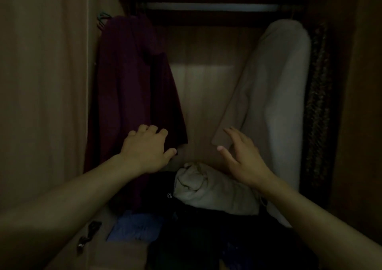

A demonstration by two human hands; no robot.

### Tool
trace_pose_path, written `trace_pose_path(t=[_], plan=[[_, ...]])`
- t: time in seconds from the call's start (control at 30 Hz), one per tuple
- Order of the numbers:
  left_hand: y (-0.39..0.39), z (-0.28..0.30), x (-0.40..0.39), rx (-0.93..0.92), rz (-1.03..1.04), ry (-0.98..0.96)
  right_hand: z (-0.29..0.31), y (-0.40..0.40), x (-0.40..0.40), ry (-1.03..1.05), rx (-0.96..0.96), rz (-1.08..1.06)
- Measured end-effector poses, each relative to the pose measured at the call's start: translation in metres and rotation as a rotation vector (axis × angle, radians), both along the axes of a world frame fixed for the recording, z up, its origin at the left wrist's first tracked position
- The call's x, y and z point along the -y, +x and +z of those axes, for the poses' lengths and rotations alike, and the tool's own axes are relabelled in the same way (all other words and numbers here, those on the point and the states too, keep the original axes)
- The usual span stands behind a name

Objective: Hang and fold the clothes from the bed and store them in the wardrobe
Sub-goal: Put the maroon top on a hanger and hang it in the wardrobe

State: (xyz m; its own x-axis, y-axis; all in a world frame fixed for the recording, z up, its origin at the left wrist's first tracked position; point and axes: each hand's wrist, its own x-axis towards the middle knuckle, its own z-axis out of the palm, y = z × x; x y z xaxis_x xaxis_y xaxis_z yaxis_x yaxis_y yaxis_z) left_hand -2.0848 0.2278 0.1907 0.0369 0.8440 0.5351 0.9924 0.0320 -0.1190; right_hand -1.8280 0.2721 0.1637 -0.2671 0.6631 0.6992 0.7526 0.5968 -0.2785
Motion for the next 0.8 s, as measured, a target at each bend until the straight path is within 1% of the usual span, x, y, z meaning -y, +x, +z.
trace_pose_path(t=[0.07, 0.17, 0.33, 0.5, 0.7, 0.8], plan=[[0.017, -0.015, 0.017, -0.017, 0.002, -0.064, -0.017, 0.013, 0.025, -0.020, -0.026, 0.004], [0.042, -0.038, 0.040, 0.001, -0.040, -0.153, -0.039, 0.030, 0.061, -0.071, 0.007, -0.010], [0.075, -0.079, 0.068, 0.097, -0.196, -0.163, -0.055, 0.066, 0.118, -0.149, 0.047, -0.049], [0.095, -0.106, 0.082, 0.187, -0.337, -0.237, -0.072, 0.097, 0.173, -0.199, 0.117, -0.235], [0.109, -0.128, 0.106, 0.193, -0.518, -0.246, -0.090, 0.107, 0.226, -0.243, 0.215, -0.462], [0.116, -0.146, 0.119, 0.288, -0.657, -0.291, -0.106, 0.102, 0.258, -0.296, 0.237, -0.584]])
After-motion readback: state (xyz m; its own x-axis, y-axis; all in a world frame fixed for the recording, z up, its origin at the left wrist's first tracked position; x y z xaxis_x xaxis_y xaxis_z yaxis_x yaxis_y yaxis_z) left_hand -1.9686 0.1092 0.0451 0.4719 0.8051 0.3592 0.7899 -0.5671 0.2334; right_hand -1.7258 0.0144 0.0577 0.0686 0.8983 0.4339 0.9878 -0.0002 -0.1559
